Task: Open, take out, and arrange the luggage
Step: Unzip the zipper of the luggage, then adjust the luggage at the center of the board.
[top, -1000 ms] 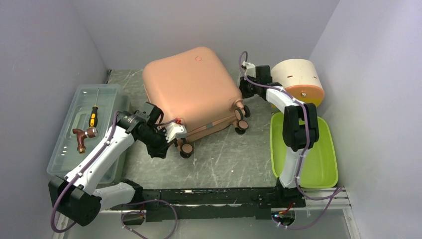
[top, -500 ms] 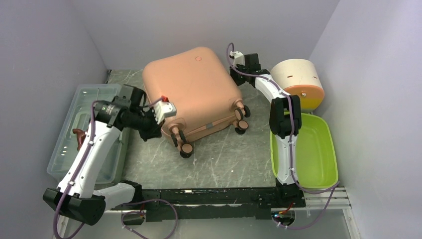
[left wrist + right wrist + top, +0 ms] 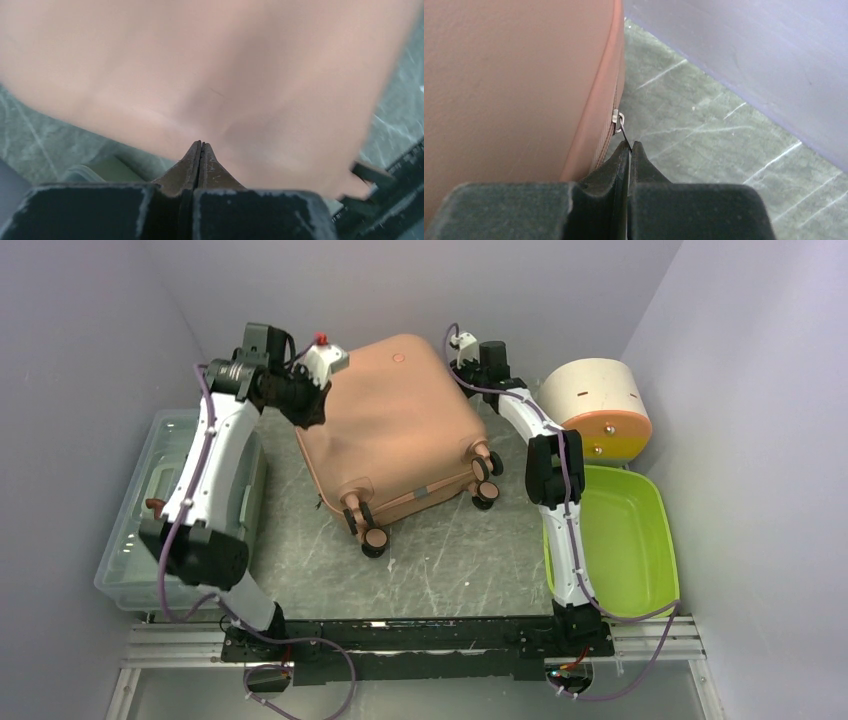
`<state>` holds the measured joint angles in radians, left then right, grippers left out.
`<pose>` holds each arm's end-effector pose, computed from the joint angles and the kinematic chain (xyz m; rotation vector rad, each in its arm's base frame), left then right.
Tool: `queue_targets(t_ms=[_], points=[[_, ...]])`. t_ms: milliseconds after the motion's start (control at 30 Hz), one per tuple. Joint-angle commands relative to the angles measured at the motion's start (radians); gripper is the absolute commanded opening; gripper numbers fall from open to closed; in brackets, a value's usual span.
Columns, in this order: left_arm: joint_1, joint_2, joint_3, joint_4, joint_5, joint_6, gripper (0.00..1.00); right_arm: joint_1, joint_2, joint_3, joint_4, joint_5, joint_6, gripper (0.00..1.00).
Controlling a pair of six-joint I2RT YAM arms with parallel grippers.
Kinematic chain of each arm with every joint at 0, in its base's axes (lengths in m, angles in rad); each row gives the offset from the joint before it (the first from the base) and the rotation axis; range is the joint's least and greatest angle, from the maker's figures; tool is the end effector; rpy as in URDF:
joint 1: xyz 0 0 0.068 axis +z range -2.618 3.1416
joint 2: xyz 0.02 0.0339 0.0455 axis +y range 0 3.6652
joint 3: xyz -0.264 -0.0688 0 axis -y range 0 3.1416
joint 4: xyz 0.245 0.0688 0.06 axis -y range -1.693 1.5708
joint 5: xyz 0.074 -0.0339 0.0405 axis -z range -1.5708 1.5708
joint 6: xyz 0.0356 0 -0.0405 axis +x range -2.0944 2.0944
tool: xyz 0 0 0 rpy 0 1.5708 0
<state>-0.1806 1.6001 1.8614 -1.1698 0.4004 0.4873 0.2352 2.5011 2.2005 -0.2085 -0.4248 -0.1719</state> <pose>0.3070 -0.0702 0.4144 0.9480 2.2199 -0.3564 0.5571 0.1486 0.2042 -0.6681 1.9539 0.4796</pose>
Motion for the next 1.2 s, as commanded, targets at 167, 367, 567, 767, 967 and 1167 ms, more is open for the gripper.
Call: queue_targets(t_ms=[167,367,567,767,967,1167], points=[[0.009,0.495,0.586,0.127,-0.163,-0.196,0.00,-0.013,0.026,0.001,0.156,0.040,-0.038,0.00],[-0.011,0.639,0.692,0.435,-0.431,-0.319,0.00,-0.013,-0.020,-0.086,0.135,0.001,-0.041,0.00],[-0.045,0.723,0.674,0.755,-0.733,-0.254,0.00,-0.024,-0.036,-0.154,0.127,-0.021,-0.024,0.00],[-0.107,0.791,0.457,1.239,-1.024,0.087,0.00,-0.027,-0.027,-0.168,0.137,-0.028,-0.017,0.00],[-0.104,0.912,0.472,1.492,-1.155,0.293,0.00,-0.027,-0.015,-0.158,0.128,-0.045,0.008,0.00],[-0.063,0.960,0.558,1.431,-1.179,0.227,0.00,-0.027,-0.019,-0.180,0.132,-0.050,0.001,0.00]])
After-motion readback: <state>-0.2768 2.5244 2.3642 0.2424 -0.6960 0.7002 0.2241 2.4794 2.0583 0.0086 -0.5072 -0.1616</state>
